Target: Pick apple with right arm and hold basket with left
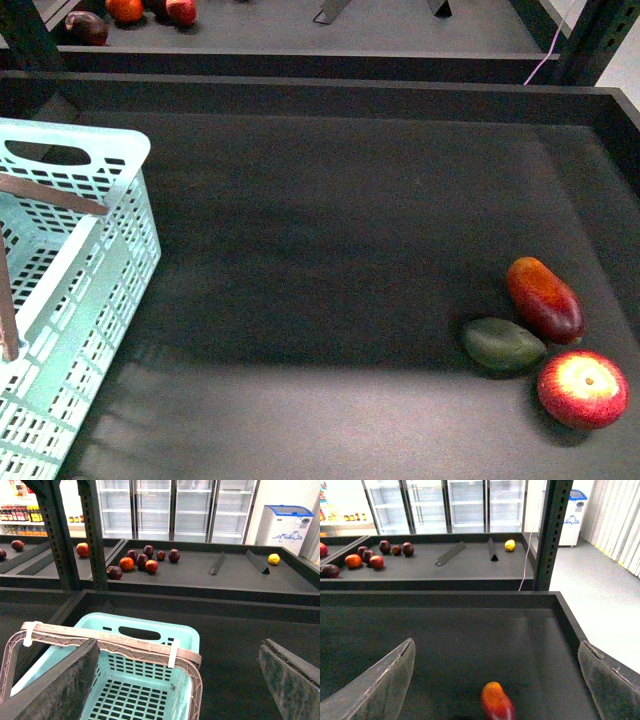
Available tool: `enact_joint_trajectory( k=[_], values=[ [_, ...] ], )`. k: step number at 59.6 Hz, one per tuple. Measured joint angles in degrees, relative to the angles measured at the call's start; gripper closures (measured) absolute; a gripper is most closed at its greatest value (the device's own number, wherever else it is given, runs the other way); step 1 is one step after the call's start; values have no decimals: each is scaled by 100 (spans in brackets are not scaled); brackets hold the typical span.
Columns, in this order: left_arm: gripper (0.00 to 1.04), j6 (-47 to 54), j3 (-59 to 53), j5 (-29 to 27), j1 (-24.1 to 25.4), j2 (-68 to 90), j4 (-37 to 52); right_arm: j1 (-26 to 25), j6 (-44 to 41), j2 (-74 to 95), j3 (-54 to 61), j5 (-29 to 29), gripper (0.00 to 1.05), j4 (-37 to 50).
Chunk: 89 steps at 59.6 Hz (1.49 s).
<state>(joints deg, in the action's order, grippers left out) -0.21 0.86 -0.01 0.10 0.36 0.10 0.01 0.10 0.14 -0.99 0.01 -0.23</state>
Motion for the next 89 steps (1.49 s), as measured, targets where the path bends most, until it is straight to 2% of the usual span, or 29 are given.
enact_joint_trajectory(
  k=[47,49,53,56,59,64,70,82,89],
  values=[
    [7,2,0,0,0,0,0,0,0,0,0,0,9,0],
    [7,-138,68,-286,-72,103,-221,0,0,0,0,0,9,0],
    [7,-741,662,-1580,-448,1064,-1624,0,0,0,0,13,9,0],
    [7,-1040,807,-1912,-483,1598,-1928,0,0,-2,0,-2,9,0],
    [7,-1250,866,-1991,-481,1947,-1891,0,0,-2,0,7,9,0],
    [7,-1440,997,-1912,-461,2319,-1628,0,0,-2,0,2,9,0],
    [7,-1650,1272,-1587,-201,2789,-1272,0,0,-2,0,2,9,0],
    [7,-2973,2138,39,1012,4769,-503,0,0,-2,0,2,9,0],
    [7,-3799,2621,566,1394,6013,68,0,0,-2,0,2,9,0]
  ],
)
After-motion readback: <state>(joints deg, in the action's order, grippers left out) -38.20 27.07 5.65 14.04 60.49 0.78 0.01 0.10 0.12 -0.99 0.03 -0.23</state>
